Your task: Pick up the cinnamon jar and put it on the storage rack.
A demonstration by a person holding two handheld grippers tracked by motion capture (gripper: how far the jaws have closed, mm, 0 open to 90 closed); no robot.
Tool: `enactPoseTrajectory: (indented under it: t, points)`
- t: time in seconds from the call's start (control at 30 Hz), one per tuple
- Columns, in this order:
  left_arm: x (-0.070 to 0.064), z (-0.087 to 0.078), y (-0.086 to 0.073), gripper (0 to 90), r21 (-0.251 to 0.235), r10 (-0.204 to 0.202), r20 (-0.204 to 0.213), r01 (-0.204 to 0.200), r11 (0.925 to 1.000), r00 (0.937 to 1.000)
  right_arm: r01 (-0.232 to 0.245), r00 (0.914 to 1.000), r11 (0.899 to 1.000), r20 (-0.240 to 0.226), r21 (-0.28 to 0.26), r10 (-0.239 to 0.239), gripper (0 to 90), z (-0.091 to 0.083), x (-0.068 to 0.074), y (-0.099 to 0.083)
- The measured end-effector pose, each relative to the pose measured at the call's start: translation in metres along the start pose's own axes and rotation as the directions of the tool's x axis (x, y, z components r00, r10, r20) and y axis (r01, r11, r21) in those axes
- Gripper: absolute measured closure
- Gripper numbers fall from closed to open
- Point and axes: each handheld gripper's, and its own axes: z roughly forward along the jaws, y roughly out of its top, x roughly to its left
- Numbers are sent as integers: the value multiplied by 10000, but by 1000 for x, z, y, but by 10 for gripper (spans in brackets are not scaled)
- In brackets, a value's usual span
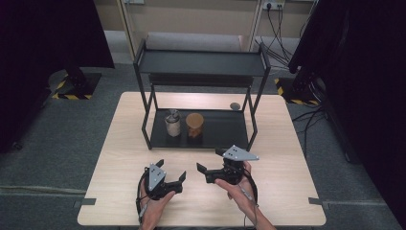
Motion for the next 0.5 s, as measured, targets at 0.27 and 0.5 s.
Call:
enactPoseTrajectory:
  t: [0.27, 0.5]
  points:
    - [0, 0, 0, 44, 2, -6, 2, 6, 10000, 10000, -59, 10000, 9999, 10, 98, 59, 57, -8, -2, -8]
    - [0, 0, 0, 44, 4, -5, -2, 5, 10000, 10000, -58, 10000, 9999, -16, 100, 58, 57, -13, -1, -13]
